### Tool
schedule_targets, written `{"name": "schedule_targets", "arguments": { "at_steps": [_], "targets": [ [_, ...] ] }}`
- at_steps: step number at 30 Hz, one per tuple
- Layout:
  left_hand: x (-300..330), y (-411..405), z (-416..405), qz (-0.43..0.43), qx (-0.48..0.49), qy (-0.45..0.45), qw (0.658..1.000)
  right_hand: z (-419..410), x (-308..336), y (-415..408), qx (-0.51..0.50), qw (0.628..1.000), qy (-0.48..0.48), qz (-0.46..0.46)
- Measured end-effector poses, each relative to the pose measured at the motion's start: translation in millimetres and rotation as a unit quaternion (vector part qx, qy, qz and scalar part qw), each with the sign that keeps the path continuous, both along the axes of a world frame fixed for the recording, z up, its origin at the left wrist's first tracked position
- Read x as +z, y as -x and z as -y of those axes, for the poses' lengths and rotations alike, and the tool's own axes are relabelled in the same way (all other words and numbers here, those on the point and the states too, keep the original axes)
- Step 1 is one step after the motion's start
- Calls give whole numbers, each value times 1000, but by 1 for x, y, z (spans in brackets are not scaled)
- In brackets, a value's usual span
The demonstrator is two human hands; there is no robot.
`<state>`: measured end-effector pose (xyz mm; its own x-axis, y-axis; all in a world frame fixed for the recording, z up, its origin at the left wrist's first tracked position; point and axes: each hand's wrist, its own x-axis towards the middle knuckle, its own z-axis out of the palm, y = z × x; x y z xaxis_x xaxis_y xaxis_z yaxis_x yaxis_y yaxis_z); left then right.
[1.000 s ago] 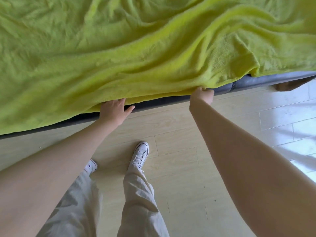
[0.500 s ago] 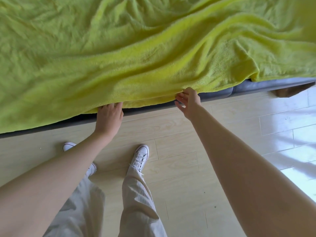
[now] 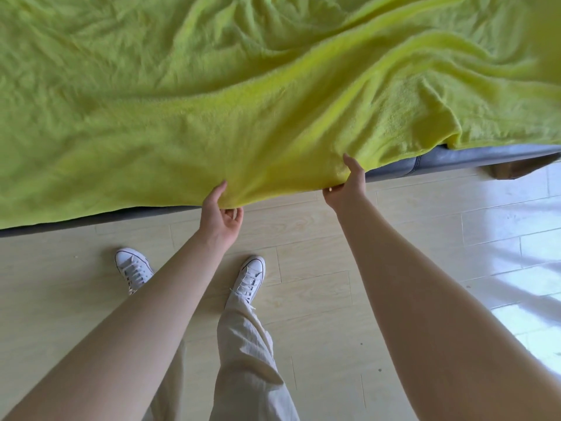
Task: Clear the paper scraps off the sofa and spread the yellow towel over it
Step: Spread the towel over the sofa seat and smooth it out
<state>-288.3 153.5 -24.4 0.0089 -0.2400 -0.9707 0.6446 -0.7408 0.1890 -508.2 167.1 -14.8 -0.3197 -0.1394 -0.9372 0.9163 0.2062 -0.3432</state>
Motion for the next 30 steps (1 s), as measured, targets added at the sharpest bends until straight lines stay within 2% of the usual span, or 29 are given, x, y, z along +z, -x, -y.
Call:
{"name": "schedule_targets", "arguments": {
  "at_steps": [4,6,8,10,12,14,16,17,18,21,23,24,26,28,30],
  "targets": [
    [-16,-9,-11,102,-80,-98,987,-14,-11,11,18,996,-87,-27],
    [-22,-10,-18,148,-149,-150,966,-21,-15,19,31,995,-94,-25],
    [-22,-2,-27,155,-199,-173,952,-27,-17,27,34,996,-85,-18],
    [-19,14,-34,155,-272,-146,939,-33,-19,32,44,997,-61,-14],
    [-12,46,-36,191,-398,-31,897,-38,-19,42,42,999,-19,-4],
    [-2,78,-33,252,-511,143,809,-39,-15,50,53,998,31,14],
    [8,106,-25,326,-581,332,668,-36,-9,59,65,994,81,34],
    [9,118,-19,353,-602,404,591,-35,-6,63,62,992,97,43],
    [11,133,-9,364,-622,446,531,-34,-3,72,58,991,108,46],
    [-6,155,20,345,-709,427,443,-28,1,90,83,990,111,29],
    [-21,160,34,355,-766,399,357,-26,3,105,87,991,102,12],
    [-26,162,37,362,-787,389,315,-26,3,115,73,992,104,5],
    [-30,156,37,376,-806,380,253,-26,2,127,23,993,117,-2],
    [-31,158,36,388,-816,367,219,-25,2,146,-27,991,128,6],
    [-29,164,40,404,-816,355,212,-19,4,162,-56,990,127,11]
  ]
}}
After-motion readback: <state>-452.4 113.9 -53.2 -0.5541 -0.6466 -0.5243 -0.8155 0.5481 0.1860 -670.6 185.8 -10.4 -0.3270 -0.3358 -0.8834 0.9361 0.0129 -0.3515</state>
